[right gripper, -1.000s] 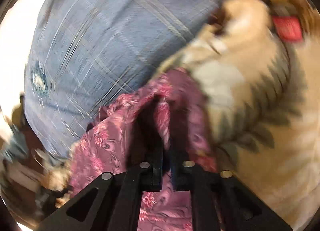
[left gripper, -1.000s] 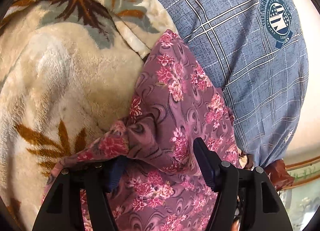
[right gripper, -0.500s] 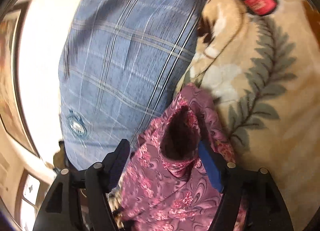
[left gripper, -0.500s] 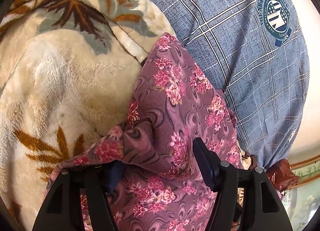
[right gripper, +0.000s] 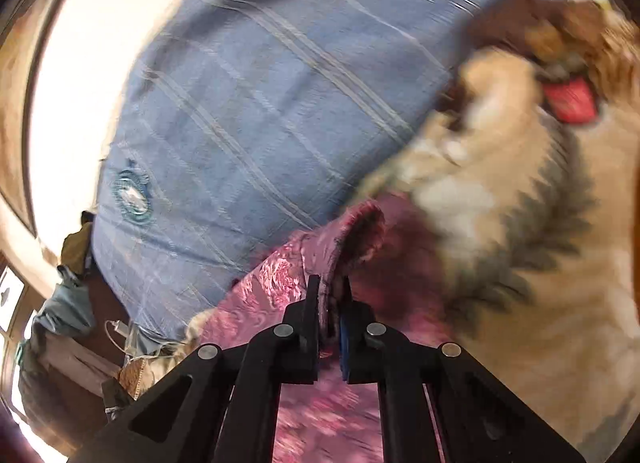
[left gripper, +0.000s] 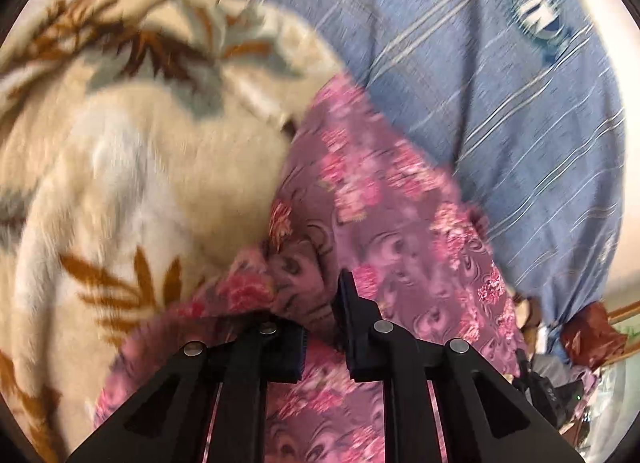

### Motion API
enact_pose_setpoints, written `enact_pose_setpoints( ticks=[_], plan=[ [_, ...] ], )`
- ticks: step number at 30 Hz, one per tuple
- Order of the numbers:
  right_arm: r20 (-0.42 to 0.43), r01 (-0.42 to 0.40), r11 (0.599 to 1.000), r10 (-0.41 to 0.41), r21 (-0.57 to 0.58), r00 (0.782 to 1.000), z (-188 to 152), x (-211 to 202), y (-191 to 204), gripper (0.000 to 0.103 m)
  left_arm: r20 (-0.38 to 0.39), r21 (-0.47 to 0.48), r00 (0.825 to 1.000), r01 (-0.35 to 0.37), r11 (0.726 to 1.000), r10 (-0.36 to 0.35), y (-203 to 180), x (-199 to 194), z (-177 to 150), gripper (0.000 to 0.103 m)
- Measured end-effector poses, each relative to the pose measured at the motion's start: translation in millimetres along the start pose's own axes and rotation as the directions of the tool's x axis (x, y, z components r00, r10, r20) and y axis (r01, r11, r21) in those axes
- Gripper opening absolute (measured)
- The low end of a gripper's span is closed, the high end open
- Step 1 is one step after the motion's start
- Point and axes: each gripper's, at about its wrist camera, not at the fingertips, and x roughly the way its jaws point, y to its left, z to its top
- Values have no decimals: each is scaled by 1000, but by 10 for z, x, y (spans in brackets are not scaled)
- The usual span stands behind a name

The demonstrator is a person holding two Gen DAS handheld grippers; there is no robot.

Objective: Fold small clothes

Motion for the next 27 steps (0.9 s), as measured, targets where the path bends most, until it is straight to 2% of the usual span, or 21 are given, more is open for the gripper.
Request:
enact_pose_setpoints(
  ticks=[2,4,6,7,8,9,10,11,12,13,15,16,17,18,19,21,23,24,25,26,27],
  plan=[
    [-65,90,996,-88,21,994,-89,149,-238,7,2,20,1000,-26,999,26,-13,18,-46,14],
    [-94,117,992,-112,44,989,-188,218,-398,6,-3,31,999,-32,999,32,-43,-52,-70,14],
    [-70,97,994,-93,51,993,-199,163,-389,14,-18,27,1000,13,1000,-13,-65,-214,-134,14],
    [-64,99,994,-95,56,993,-188,137,-369,19,-19,15,998,67,998,-67,-78,-332,-175,15],
    [-59,97,994,-94,51,994,-171,91,-335,27,-12,15,992,126,992,-125,-116,-472,-197,15],
    [-36,95,995,-94,43,995,-150,15,-297,32,3,27,987,161,987,-161,-162,-586,-211,17],
    [-13,87,995,-86,40,996,-131,-49,-264,44,33,54,983,179,982,-181,-228,-703,-217,19],
    [14,72,997,-73,37,997,-105,-104,-240,53,76,96,980,174,980,-182,-309,-817,-220,29],
    [28,65,997,-66,34,997,-85,-127,-231,57,122,145,978,154,977,-172,-391,-884,-212,48],
    [27,69,997,-70,27,997,-71,-123,-219,60,142,183,977,131,974,-158,-456,-883,-194,57],
    [-8,98,995,-98,4,995,-57,-1,-190,60,119,218,987,84,972,-112,-531,-710,-135,57],
    [-40,118,993,-118,-15,992,-65,77,-156,55,74,214,994,59,975,-77,-535,-556,-109,56],
    [-68,135,990,-137,-34,988,-64,115,-146,29,39,210,998,49,976,-59,-539,-441,-132,49],
    [-89,131,989,-137,-72,987,-64,173,-77,14,13,218,1000,19,976,-22,-549,-302,-128,31],
    [-84,120,987,-130,-106,988,-68,170,-17,10,-5,229,999,-38,973,41,-540,-179,-126,26],
    [-49,129,974,-140,-185,989,-88,143,118,10,-16,266,987,-147,953,157,-516,54,-125,20],
    [-58,186,954,-204,-234,977,-123,235,95,12,4,266,986,-164,950,169,-527,80,-119,17],
    [-85,244,934,-275,-262,958,-165,352,11,11,-10,270,984,-166,948,175,-562,99,-87,17],
    [-102,252,928,-289,-275,952,-199,402,-47,7,-28,258,984,-162,952,175,-556,104,-61,16],
    [-84,236,935,-267,-265,960,-195,358,-66,9,-44,244,984,-156,957,171,-537,98,-37,14],
    [-93,247,935,-277,-253,956,-176,323,-50,13,-68,228,985,-141,963,160,-517,60,-12,14]
  ],
)
